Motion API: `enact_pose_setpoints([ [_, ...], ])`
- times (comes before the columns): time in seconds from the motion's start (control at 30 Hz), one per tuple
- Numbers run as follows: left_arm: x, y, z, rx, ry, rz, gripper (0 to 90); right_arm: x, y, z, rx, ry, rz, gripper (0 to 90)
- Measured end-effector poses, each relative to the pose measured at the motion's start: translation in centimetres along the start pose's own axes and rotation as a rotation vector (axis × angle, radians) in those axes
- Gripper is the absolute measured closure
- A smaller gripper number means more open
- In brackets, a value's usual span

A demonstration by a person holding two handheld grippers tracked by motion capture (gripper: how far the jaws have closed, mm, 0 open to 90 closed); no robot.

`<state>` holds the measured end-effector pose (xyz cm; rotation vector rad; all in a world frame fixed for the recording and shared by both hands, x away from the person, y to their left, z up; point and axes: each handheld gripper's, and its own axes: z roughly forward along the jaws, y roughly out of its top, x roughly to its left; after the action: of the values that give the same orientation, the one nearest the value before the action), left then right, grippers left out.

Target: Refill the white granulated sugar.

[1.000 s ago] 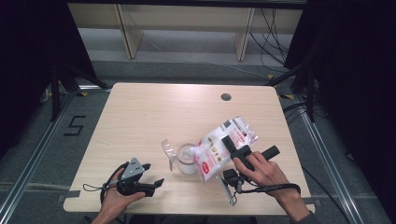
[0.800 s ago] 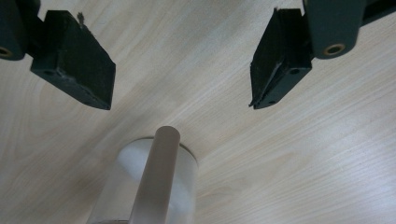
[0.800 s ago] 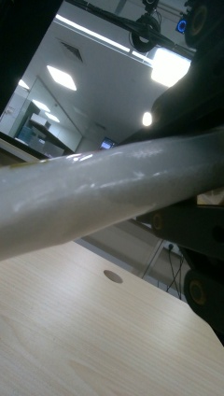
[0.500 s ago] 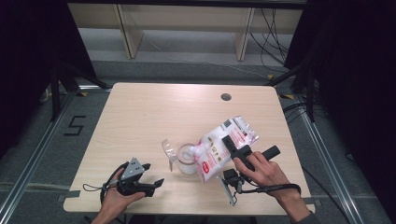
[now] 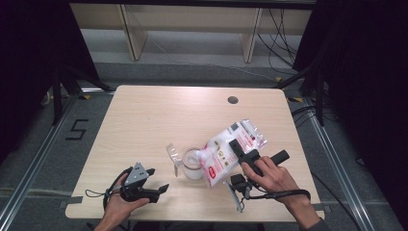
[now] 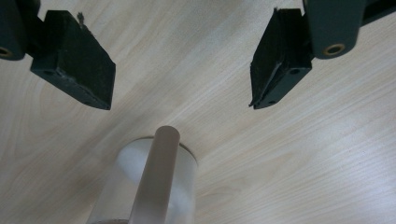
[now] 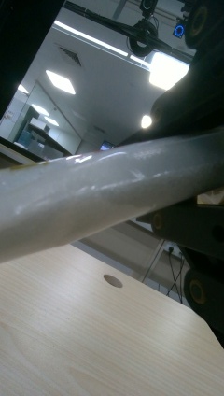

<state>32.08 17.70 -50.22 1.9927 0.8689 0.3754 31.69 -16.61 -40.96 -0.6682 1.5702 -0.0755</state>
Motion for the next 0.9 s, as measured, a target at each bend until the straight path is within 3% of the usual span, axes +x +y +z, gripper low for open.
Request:
enact_pose_setpoints([
  [0.73,-0.03,-0.03,0.05,0.002,0.003,0.0,22.0,-0.04,-0.14,-0.13,0.001,-0.003,-0.001,78.6],
  [0.9,0.0,-0.02,0.07,0.003,0.0,0.007,22.0,0.13,-0.21,-0.16,0.002,-0.007,0.021,78.6],
])
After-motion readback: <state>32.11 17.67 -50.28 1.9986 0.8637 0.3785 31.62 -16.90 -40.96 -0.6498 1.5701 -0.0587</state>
